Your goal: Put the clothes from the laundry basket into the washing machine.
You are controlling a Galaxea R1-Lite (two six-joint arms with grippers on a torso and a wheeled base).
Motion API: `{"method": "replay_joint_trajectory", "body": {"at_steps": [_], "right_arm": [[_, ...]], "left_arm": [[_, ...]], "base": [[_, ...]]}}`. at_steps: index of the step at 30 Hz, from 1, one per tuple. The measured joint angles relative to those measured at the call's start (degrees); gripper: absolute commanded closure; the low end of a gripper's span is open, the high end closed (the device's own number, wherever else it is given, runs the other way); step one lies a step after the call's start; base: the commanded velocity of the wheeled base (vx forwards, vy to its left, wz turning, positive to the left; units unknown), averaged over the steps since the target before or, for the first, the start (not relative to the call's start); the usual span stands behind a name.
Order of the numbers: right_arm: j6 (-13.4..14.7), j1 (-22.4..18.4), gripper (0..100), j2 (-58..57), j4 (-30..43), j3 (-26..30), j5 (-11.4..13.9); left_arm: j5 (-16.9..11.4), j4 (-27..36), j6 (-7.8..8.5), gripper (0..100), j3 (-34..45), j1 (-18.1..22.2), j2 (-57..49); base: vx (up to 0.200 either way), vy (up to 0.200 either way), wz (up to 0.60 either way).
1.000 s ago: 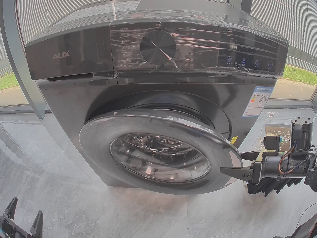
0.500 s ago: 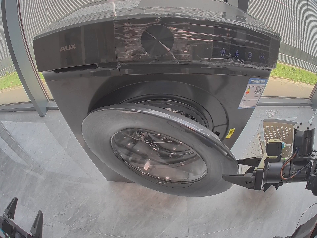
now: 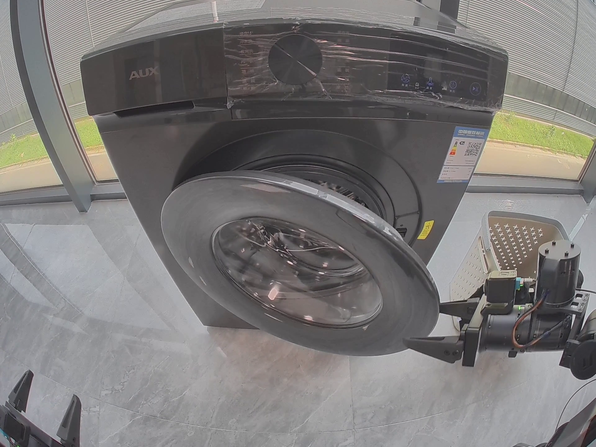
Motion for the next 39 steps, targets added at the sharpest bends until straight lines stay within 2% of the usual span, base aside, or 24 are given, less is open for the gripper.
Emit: {"method": "replay_joint_trajectory", "body": {"at_steps": [7, 12, 16, 22, 25, 31, 34, 39], "right_arm": [[0.0, 0.4, 0, -1.3, -0.4, 2.1, 0.0], [0.1, -0.1, 0, -1.3, -0.6, 1.1, 0.0], [0.2, 0.0, 0, 0.0, -0.7, 0.1, -0.1], [0.4, 2.8, 0, 2.0, -0.7, -0.3, -0.4], [0.6, 4.9, 0, 2.4, -0.7, 0.5, -1.6], [1.0, 6.3, 0, 0.5, -0.6, 2.5, -2.0], [2.1, 6.6, 0, -2.3, -0.4, 3.6, -1.6], [6.4, 7.4, 0, -8.5, -0.1, 4.9, -1.2]], "left_arm": [[0.0, 0.0, -0.04, 0, 0.0, 0.0, 0.0], [-0.1, 0.0, -0.17, 0, 0.0, 0.0, 0.0], [-0.1, 0.0, -0.06, 0, 0.0, 0.0, 0.0], [-0.1, 0.0, 0.00, 0, 0.0, 0.0, 0.0], [-0.1, 0.0, -0.01, 0, 0.0, 0.0, 0.0], [-0.1, 0.0, 0.00, 0, 0.0, 0.0, 0.0], [-0.1, 0.0, 0.00, 0, 0.0, 0.0, 0.0], [-0.1, 0.0, 0.00, 0, 0.0, 0.0, 0.0]], "base": [[-0.029, 0.000, 0.00], [-0.200, 0.000, 0.00], [0.000, 0.000, 0.00], [0.000, 0.000, 0.00], [0.000, 0.000, 0.00], [0.000, 0.000, 0.00], [0.000, 0.000, 0.00], [0.000, 0.000, 0.00]]}}
